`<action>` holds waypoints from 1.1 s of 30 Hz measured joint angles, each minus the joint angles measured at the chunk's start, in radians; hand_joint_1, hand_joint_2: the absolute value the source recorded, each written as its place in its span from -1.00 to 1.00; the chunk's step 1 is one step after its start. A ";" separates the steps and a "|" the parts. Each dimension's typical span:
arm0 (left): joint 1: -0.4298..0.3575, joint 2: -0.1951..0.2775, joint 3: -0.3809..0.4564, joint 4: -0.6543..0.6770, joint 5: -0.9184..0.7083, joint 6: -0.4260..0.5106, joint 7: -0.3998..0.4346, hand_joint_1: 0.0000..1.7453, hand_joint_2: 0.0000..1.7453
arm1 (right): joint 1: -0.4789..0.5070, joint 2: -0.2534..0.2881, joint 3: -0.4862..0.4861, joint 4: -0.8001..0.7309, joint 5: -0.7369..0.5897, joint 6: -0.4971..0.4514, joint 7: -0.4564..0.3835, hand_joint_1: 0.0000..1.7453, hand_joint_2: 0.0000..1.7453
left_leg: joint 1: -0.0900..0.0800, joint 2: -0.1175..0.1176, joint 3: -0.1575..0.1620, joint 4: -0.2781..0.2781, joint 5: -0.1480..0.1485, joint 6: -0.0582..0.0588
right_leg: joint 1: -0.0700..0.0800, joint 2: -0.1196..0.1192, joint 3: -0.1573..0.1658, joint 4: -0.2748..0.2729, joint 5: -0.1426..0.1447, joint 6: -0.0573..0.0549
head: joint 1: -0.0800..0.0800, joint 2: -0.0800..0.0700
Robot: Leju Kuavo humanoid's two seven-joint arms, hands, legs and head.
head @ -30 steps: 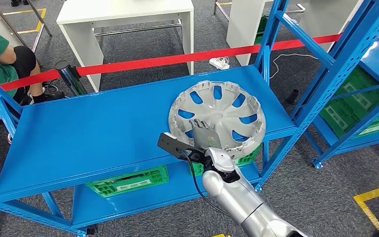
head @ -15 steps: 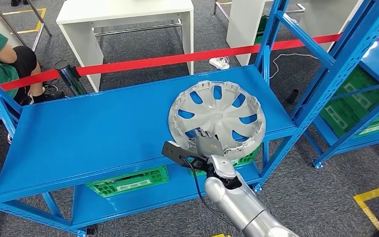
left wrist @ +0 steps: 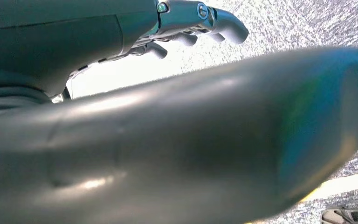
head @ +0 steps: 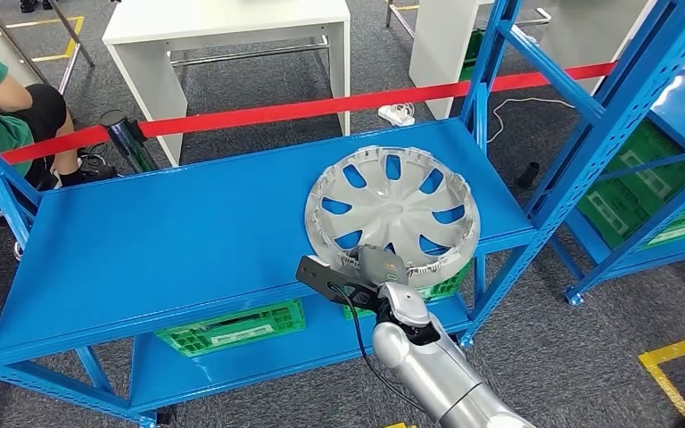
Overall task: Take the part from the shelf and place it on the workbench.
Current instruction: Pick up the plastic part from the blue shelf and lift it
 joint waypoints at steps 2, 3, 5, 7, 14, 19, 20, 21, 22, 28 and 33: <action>0.000 0.000 0.001 0.000 0.000 0.000 0.000 -1.00 -1.00 | 0.000 0.000 -0.001 -0.001 0.000 0.000 0.001 1.00 1.00 | 0.000 0.000 0.002 0.000 -0.001 0.000 | 0.000 0.000 0.002 0.000 -0.001 0.000 | 0.000 0.000; 0.000 0.000 0.001 0.000 0.000 0.000 0.001 -1.00 -1.00 | 0.000 -0.001 -0.002 -0.002 -0.001 0.000 0.001 1.00 1.00 | 0.000 0.000 0.002 0.000 -0.001 0.000 | 0.000 0.000 0.002 0.000 -0.001 0.001 | 0.000 0.000; 0.000 0.000 0.002 0.000 0.000 0.000 0.002 -1.00 -1.00 | 0.001 -0.001 -0.005 -0.003 -0.001 0.000 0.000 1.00 1.00 | 0.000 0.000 0.003 0.000 -0.001 0.000 | 0.000 0.000 0.003 0.000 -0.001 0.001 | 0.000 0.000; 0.000 0.000 0.002 0.000 0.000 0.000 0.002 -1.00 -1.00 | 0.003 -0.002 -0.007 -0.005 -0.002 0.000 0.000 1.00 1.00 | 0.000 0.000 0.003 0.000 -0.001 0.000 | 0.000 0.000 0.004 0.000 -0.001 0.001 | 0.000 0.000; 0.001 -0.001 0.004 0.000 -0.003 0.000 0.001 -1.00 -1.00 | 0.009 -0.002 -0.008 -0.012 -0.005 -0.003 -0.002 1.00 1.00 | 0.000 -0.001 0.004 0.000 -0.002 0.001 | 0.000 -0.001 0.005 0.000 -0.003 0.001 | 0.000 0.000; 0.001 -0.001 0.007 0.000 -0.006 0.000 0.001 -1.00 -1.00 | 0.018 -0.002 -0.015 -0.026 -0.008 -0.014 -0.002 1.00 1.00 | 0.000 -0.001 0.004 0.000 -0.002 0.001 | -0.001 -0.002 0.005 0.000 -0.003 0.002 | 0.000 0.000; 0.001 -0.001 0.007 0.000 -0.006 0.000 0.001 -1.00 -1.00 | 0.020 -0.002 -0.016 -0.029 -0.009 -0.015 -0.002 1.00 1.00 | 0.000 -0.001 0.004 0.000 -0.002 0.001 | -0.001 -0.002 0.005 0.000 -0.004 0.002 | 0.000 0.000; 0.001 -0.001 0.008 0.000 -0.006 0.000 0.000 -1.00 -1.00 | 0.021 -0.002 -0.016 -0.031 -0.009 -0.017 -0.002 1.00 1.00 | 0.000 -0.001 0.004 0.000 -0.002 0.001 | -0.001 -0.002 0.005 0.000 -0.004 0.002 | 0.000 0.000; 0.001 -0.001 0.008 0.000 -0.006 0.000 0.000 -1.00 -1.00 | 0.022 -0.002 -0.017 -0.032 -0.009 -0.018 -0.002 1.00 1.00 | 0.000 -0.001 0.004 0.000 -0.002 0.001 | -0.001 -0.002 0.005 0.000 -0.004 0.002 | 0.000 0.000; 0.001 -0.001 0.009 0.000 -0.008 -0.001 -0.005 -1.00 -1.00 | 0.032 -0.002 -0.026 -0.054 0.000 -0.037 -0.004 1.00 1.00 | 0.000 -0.002 0.003 0.000 -0.003 0.002 | -0.002 -0.002 0.005 0.000 -0.004 0.002 | 0.000 0.000; 0.001 -0.002 0.009 0.000 -0.009 -0.009 -0.028 -1.00 1.00 | 0.021 -0.009 -0.042 -0.140 0.027 -0.054 -0.010 1.00 1.00 | 0.000 -0.001 0.003 0.000 -0.003 0.002 | -0.003 -0.002 0.004 0.000 -0.004 0.002 | 0.000 0.000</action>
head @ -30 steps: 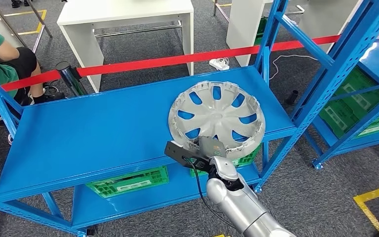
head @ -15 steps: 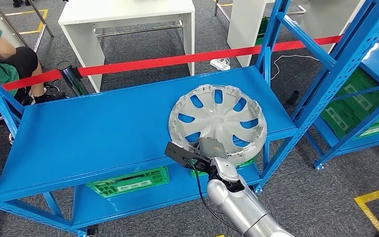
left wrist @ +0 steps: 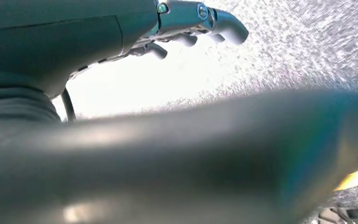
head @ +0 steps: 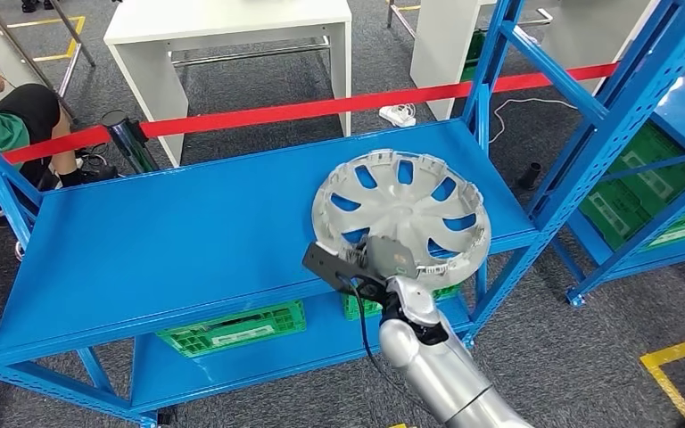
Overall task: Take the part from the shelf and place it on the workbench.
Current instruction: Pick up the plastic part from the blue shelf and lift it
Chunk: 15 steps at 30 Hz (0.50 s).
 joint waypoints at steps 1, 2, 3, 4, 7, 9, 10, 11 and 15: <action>0.000 0.000 0.000 0.000 0.000 -0.001 -0.007 -1.00 1.00 | -0.006 -0.003 -0.003 -0.027 0.006 -0.001 -0.004 1.00 1.00 | 0.000 0.000 0.000 0.000 0.000 0.000 | 0.000 0.000 0.000 0.000 0.000 0.000 | 0.000 0.000; 0.000 0.000 0.001 0.000 0.000 -0.003 -0.013 -1.00 1.00 | -0.014 -0.005 -0.005 -0.056 0.011 -0.001 -0.009 1.00 1.00 | 0.000 0.000 0.000 0.000 0.000 0.000 | 0.000 0.000 0.000 0.000 0.000 0.000 | 0.000 0.000; 0.000 0.000 0.001 0.000 0.000 -0.005 -0.017 -1.00 1.00 | -0.024 -0.008 -0.007 -0.085 0.017 -0.001 -0.015 1.00 1.00 | 0.000 0.000 0.000 0.000 0.000 0.000 | 0.000 0.000 0.000 0.000 0.000 0.000 | 0.000 0.000; 0.000 0.000 0.001 0.000 0.000 -0.006 -0.022 -1.00 1.00 | -0.035 -0.010 -0.007 -0.112 0.021 0.000 -0.020 1.00 1.00 | 0.000 0.000 0.000 0.000 0.000 0.000 | 0.000 0.000 -0.001 0.000 0.000 0.000 | 0.000 0.000; -0.001 -0.001 0.001 0.000 0.000 -0.008 -0.038 -1.00 1.00 | -0.082 -0.016 -0.005 -0.191 0.029 0.007 -0.033 1.00 1.00 | -0.001 0.000 0.000 0.000 0.000 0.000 | 0.000 0.000 -0.001 0.000 0.000 0.000 | 0.000 0.000; -0.002 -0.001 0.001 0.000 -0.002 -0.008 -0.048 -1.00 1.00 | -0.124 -0.018 0.001 -0.237 0.035 0.016 -0.035 1.00 1.00 | -0.001 0.000 0.000 0.000 0.000 0.000 | 0.000 0.000 -0.001 0.000 0.000 0.000 | 0.000 0.000; -0.002 -0.001 0.001 0.000 -0.003 -0.008 -0.051 -1.00 1.00 | -0.145 -0.019 0.005 -0.254 0.038 0.021 -0.036 1.00 1.00 | -0.001 0.000 0.000 0.000 0.000 0.000 | 0.000 0.000 -0.001 0.000 0.000 0.000 | 0.000 0.000; -0.002 -0.001 0.001 0.000 -0.004 -0.008 -0.053 -1.00 1.00 | -0.165 -0.019 0.009 -0.268 0.040 0.024 -0.036 1.00 1.00 | -0.001 0.000 0.000 0.000 0.000 0.000 | 0.000 0.000 -0.001 0.000 0.000 0.000 | 0.000 0.000; -0.003 -0.001 0.001 0.000 -0.007 -0.008 -0.063 -1.00 1.00 | -0.226 -0.020 0.022 -0.307 0.044 0.033 -0.041 1.00 1.00 | -0.001 0.000 0.000 0.000 0.000 0.000 | 0.000 0.000 -0.001 0.000 0.000 -0.001 | 0.000 0.000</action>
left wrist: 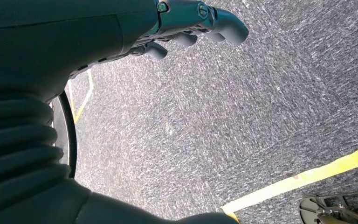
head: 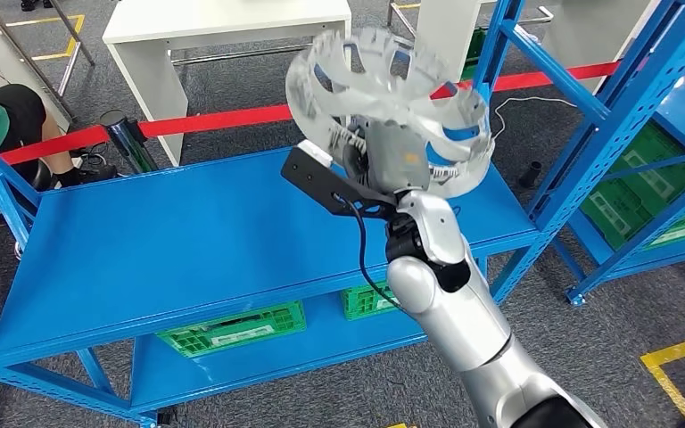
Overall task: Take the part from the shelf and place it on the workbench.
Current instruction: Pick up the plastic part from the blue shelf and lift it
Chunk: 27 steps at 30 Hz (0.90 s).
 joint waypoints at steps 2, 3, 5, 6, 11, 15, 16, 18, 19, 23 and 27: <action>0.000 0.000 0.000 0.000 -0.001 0.000 -0.005 -1.00 1.00 | -0.016 -0.001 0.008 -0.013 0.000 0.001 -0.005 1.00 1.00 | 0.000 0.000 0.000 0.000 0.000 0.000 | 0.000 0.000 0.000 0.000 0.000 0.000 | 0.000 0.000; 0.000 0.000 0.000 0.000 -0.001 0.000 -0.007 -1.00 1.00 | -0.020 -0.002 0.013 -0.020 0.000 0.001 -0.008 1.00 1.00 | 0.000 0.000 0.000 0.000 0.000 0.000 | 0.000 0.000 0.000 0.000 0.000 0.000 | 0.000 0.000; 0.000 0.000 0.000 0.000 -0.002 0.000 -0.011 -1.00 1.00 | -0.023 -0.004 0.023 -0.034 -0.001 0.001 -0.015 1.00 1.00 | 0.000 0.000 0.000 0.000 0.000 0.000 | 0.000 0.000 0.000 0.000 0.000 0.000 | 0.000 0.000; 0.000 0.000 0.000 0.000 -0.002 0.000 -0.012 -1.00 1.00 | -0.024 -0.005 0.028 -0.041 -0.001 0.001 -0.017 1.00 1.00 | 0.000 0.000 0.000 0.000 0.000 0.000 | 0.000 0.000 0.000 0.000 0.000 0.000 | 0.000 0.000; -0.001 0.000 0.000 0.000 -0.001 0.000 -0.015 -1.00 1.00 | -0.026 -0.010 0.040 -0.058 -0.004 0.001 -0.021 1.00 1.00 | 0.000 0.000 0.000 0.000 0.000 0.000 | 0.000 0.000 0.000 0.000 0.000 0.000 | 0.000 0.000; 0.000 0.000 0.006 0.000 0.007 0.004 -0.020 -1.00 1.00 | -0.023 -0.019 0.056 -0.086 -0.014 0.001 -0.039 1.00 1.00 | 0.000 0.000 0.000 0.000 0.000 0.000 | 0.000 0.000 0.000 0.000 0.000 0.000 | 0.000 0.000; 0.000 0.000 0.008 0.000 0.009 0.007 -0.021 -1.00 1.00 | -0.023 -0.020 0.062 -0.095 -0.015 0.001 -0.042 1.00 1.00 | 0.000 0.000 0.000 0.000 0.000 0.000 | 0.000 0.000 0.000 0.000 0.000 0.000 | 0.000 0.000; 0.001 0.000 0.011 0.000 0.014 0.014 -0.024 -1.00 1.00 | -0.021 -0.022 0.076 -0.109 -0.017 0.001 -0.043 1.00 1.00 | 0.000 0.000 0.000 0.000 0.000 0.000 | 0.000 0.000 0.000 0.000 0.000 0.000 | 0.000 0.000; 0.001 0.000 0.013 0.000 0.015 0.017 -0.026 -1.00 1.00 | -0.021 -0.023 0.082 -0.114 -0.017 0.002 -0.043 1.00 1.00 | 0.000 0.000 0.000 0.000 0.000 0.000 | 0.000 0.000 0.000 0.000 0.000 0.000 | 0.000 0.000; 0.001 0.000 0.015 0.000 0.007 0.032 -0.019 -1.00 1.00 | -0.022 -0.024 0.096 -0.119 -0.016 0.004 -0.042 1.00 1.00 | 0.000 0.000 0.000 0.000 0.000 0.000 | 0.000 0.000 0.000 0.000 -0.001 0.000 | 0.000 0.000; 0.001 0.000 0.015 0.000 0.000 0.034 -0.012 -1.00 1.00 | -0.026 -0.024 0.100 -0.119 -0.016 0.005 -0.042 1.00 1.00 | 0.000 0.000 0.000 0.000 0.000 0.000 | 0.000 0.000 0.000 0.000 -0.001 0.000 | 0.000 0.000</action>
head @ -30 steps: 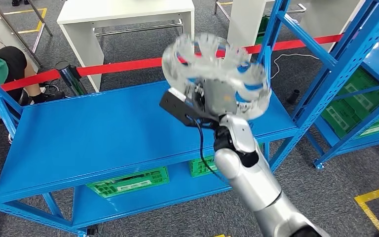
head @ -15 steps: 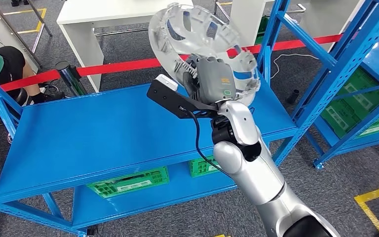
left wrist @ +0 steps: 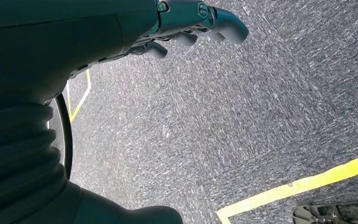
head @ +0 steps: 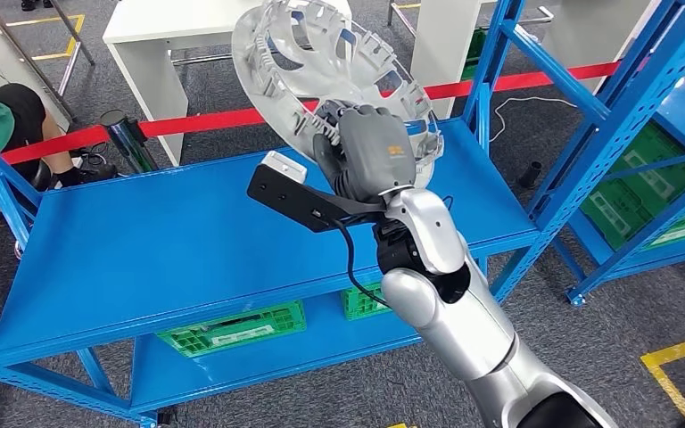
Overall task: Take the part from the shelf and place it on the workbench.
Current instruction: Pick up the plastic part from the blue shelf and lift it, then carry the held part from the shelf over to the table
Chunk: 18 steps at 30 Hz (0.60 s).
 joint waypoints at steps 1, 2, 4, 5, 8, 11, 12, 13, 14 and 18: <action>0.000 0.000 0.000 0.000 -0.001 0.000 0.000 -1.00 1.00 | 0.000 0.000 0.001 0.000 0.000 0.000 0.000 1.00 1.00 | 0.000 0.000 0.000 0.000 0.000 0.000 | 0.000 0.000 0.000 0.000 0.000 0.000 | 0.000 0.000; 0.000 0.000 0.000 0.000 -0.001 0.000 0.001 -1.00 1.00 | 0.000 0.000 0.002 0.000 0.000 0.000 0.000 1.00 1.00 | 0.000 0.000 0.000 0.000 0.000 0.000 | 0.000 0.000 0.000 0.000 0.000 0.000 | 0.000 0.000; 0.000 0.000 0.000 0.000 0.001 -0.001 -0.001 -1.00 1.00 | 0.000 0.000 0.004 0.000 0.000 0.001 0.000 1.00 1.00 | 0.000 0.000 0.000 0.000 0.000 0.000 | 0.000 0.000 0.000 0.000 0.000 0.000 | 0.000 0.000; 0.000 0.000 0.000 0.000 0.003 -0.002 -0.003 -1.00 1.00 | -0.001 0.000 0.005 0.000 -0.001 0.003 0.000 1.00 1.00 | 0.000 0.000 0.000 0.000 0.000 0.000 | 0.000 0.000 0.000 0.000 0.000 0.000 | 0.000 0.000; 0.000 0.000 0.001 0.000 0.007 -0.003 -0.006 -1.00 1.00 | -0.004 0.000 0.007 0.000 -0.004 0.009 0.002 1.00 1.00 | 0.000 0.000 0.000 0.000 0.000 0.000 | 0.000 0.000 0.000 0.000 0.000 0.000 | 0.000 0.000; 0.000 0.000 0.001 0.000 0.008 -0.004 -0.006 -1.00 1.00 | -0.010 0.000 0.011 0.000 -0.007 0.017 0.004 1.00 1.00 | 0.000 0.000 0.000 0.000 0.000 0.000 | 0.000 0.000 0.000 0.000 0.000 0.000 | 0.000 0.000; 0.000 0.000 0.001 0.000 0.008 -0.004 -0.006 -1.00 1.00 | -0.012 0.000 0.012 0.001 -0.008 0.019 0.005 1.00 1.00 | 0.000 0.000 0.000 0.000 0.000 0.000 | 0.000 0.000 0.000 0.000 0.000 0.000 | 0.000 0.000; 0.000 0.000 0.002 0.000 0.008 -0.005 -0.006 -1.00 1.00 | -0.013 0.000 0.013 0.001 -0.008 0.021 0.006 1.00 1.00 | 0.000 0.000 0.000 0.000 0.000 0.000 | 0.000 0.000 0.000 0.000 0.000 0.000 | 0.000 0.000; 0.000 0.000 0.002 0.000 0.008 -0.005 -0.006 -1.00 1.00 | -0.015 0.000 0.014 0.001 -0.008 0.022 0.006 1.00 1.00 | 0.000 0.000 0.000 0.000 0.000 0.000 | 0.000 0.000 0.000 0.000 0.000 0.000 | 0.000 0.000; 0.000 0.000 0.006 0.000 0.008 -0.008 -0.006 -1.00 1.00 | -0.018 0.000 0.015 0.002 -0.008 0.025 0.006 1.00 1.00 | 0.000 0.000 0.000 0.000 0.000 0.000 | 0.000 0.000 0.000 0.000 0.000 0.000 | 0.000 0.000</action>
